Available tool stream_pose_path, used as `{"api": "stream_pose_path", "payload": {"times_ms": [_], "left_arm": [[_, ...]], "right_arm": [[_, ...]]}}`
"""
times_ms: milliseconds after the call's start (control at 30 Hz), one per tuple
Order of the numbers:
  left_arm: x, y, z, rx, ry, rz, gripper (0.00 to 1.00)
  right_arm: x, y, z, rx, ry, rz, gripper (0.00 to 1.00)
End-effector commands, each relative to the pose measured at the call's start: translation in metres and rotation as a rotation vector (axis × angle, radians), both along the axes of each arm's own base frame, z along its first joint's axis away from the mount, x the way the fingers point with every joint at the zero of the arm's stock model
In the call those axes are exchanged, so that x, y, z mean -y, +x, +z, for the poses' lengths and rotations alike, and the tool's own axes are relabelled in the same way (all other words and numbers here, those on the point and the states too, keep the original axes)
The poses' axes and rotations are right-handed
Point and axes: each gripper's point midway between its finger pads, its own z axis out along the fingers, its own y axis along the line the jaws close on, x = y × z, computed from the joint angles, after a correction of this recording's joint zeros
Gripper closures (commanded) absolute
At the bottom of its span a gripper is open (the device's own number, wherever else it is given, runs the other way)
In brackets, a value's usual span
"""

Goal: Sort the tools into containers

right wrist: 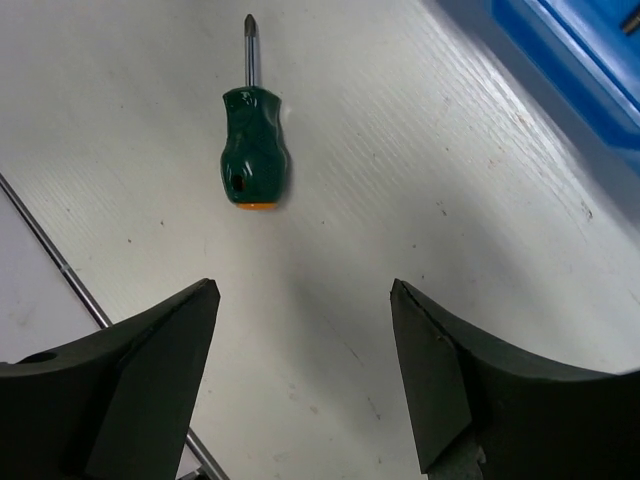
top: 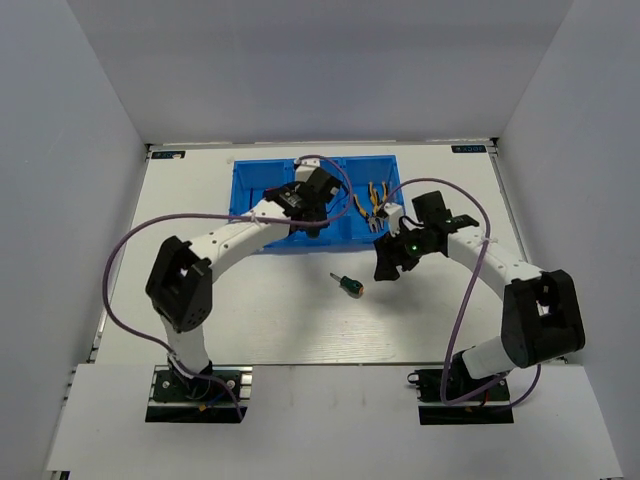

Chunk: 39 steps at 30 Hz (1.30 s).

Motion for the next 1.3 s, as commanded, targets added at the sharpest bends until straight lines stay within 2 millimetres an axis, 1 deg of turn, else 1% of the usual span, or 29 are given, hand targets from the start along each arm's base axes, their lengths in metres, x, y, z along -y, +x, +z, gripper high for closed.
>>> {"api": "stream_pose_path", "payload": {"times_ms": [0,67,100,133,167,200,233,267,300,333,367,433,467,500,633,733,767,800,833,867,900,933,1000,1033,1100,1133,1167,1200,1267], "left_arm": [[0.010,0.041,0.020,0.071,-0.006,-0.027,0.94],[0.012,0.056,0.016,0.057,0.018,-0.033,0.92],[0.018,0.074,0.014,0.061,0.024,-0.028,0.90],[0.022,0.079,0.013,0.055,0.036,-0.034,0.82],[0.020,0.087,0.011,0.051,0.039,-0.022,0.78],[0.021,0.098,0.023,0.071,0.035,-0.021,0.72],[0.023,0.101,0.021,0.068,0.038,-0.022,0.58],[0.020,0.108,0.009,0.049,0.052,-0.010,0.52],[0.016,0.115,0.016,0.055,0.048,0.004,0.48],[0.016,0.115,0.020,0.058,0.045,0.004,0.39],[0.012,0.120,0.019,0.058,0.046,0.015,0.38],[0.006,0.121,0.033,0.084,0.027,0.027,0.38],[0.006,0.117,0.031,0.077,0.020,0.019,0.36],[-0.001,0.118,0.045,0.102,0.002,0.030,0.36],[-0.015,0.107,0.061,0.114,-0.006,0.040,0.36],[-0.030,0.086,0.086,0.161,-0.040,0.042,0.38],[-0.040,0.068,0.097,0.174,-0.057,0.036,0.40],[-0.047,0.058,0.101,0.178,-0.060,0.036,0.41],[-0.055,0.045,0.090,0.156,-0.052,0.029,0.41],[-0.061,0.035,0.094,0.160,-0.063,0.035,0.41],[-0.068,0.018,0.115,0.201,-0.101,0.033,0.42],[-0.078,0.003,0.098,0.169,-0.078,0.032,0.42],[-0.089,-0.023,0.091,0.141,-0.098,0.040,0.42],[-0.100,-0.046,0.083,0.121,-0.116,0.037,0.42],[-0.111,-0.071,0.070,0.089,-0.154,0.057,0.44],[-0.119,-0.087,0.048,0.048,-0.149,0.059,0.44],[-0.127,-0.103,0.053,0.059,-0.180,0.062,0.45],[-0.135,-0.115,0.037,0.025,-0.180,0.087,0.45],[-0.142,-0.134,0.027,-0.005,-0.205,0.094,0.45]], "right_arm": [[-0.013,0.003,-0.004,0.044,0.026,0.073,0.24],[-0.019,0.002,-0.006,0.050,0.014,0.095,0.24],[-0.021,0.002,-0.010,0.046,0.004,0.102,0.24],[-0.023,0.001,-0.011,0.050,0.000,0.107,0.24],[-0.028,0.000,-0.013,0.055,-0.005,0.122,0.24],[-0.029,0.000,-0.015,0.060,-0.014,0.128,0.24],[-0.033,-0.002,-0.018,0.052,-0.018,0.134,0.24],[-0.034,-0.002,-0.019,0.057,-0.018,0.139,0.23],[-0.042,-0.009,-0.021,0.060,-0.027,0.171,0.23],[-0.045,-0.009,-0.022,0.068,-0.031,0.175,0.23],[-0.049,-0.011,-0.024,0.077,-0.041,0.191,0.23],[-0.055,-0.010,-0.032,0.102,-0.079,0.196,0.23],[-0.057,-0.008,-0.033,0.108,-0.087,0.199,0.23],[-0.060,-0.005,-0.037,0.119,-0.105,0.198,0.23],[-0.064,-0.001,-0.048,0.130,-0.158,0.201,0.23],[-0.065,0.003,-0.058,0.155,-0.221,0.204,0.28],[-0.065,0.004,-0.062,0.159,-0.240,0.201,0.30],[-0.063,0.006,-0.067,0.160,-0.271,0.196,0.34],[-0.063,0.005,-0.069,0.161,-0.283,0.200,0.37],[-0.063,0.002,-0.073,0.153,-0.292,0.211,0.39],[-0.064,0.002,-0.073,0.157,-0.287,0.220,0.41],[-0.067,-0.001,-0.072,0.160,-0.279,0.231,0.46],[-0.072,-0.004,-0.070,0.162,-0.259,0.258,0.50],[-0.074,-0.006,-0.070,0.163,-0.257,0.268,0.56],[-0.082,-0.009,-0.065,0.153,-0.235,0.304,0.66],[-0.084,-0.016,-0.063,0.127,-0.221,0.325,0.78],[-0.093,-0.012,-0.048,0.136,-0.191,0.335,0.83],[-0.098,-0.016,-0.036,0.135,-0.160,0.353,0.87],[-0.115,0.000,0.000,0.206,-0.100,0.345,0.96]]}}
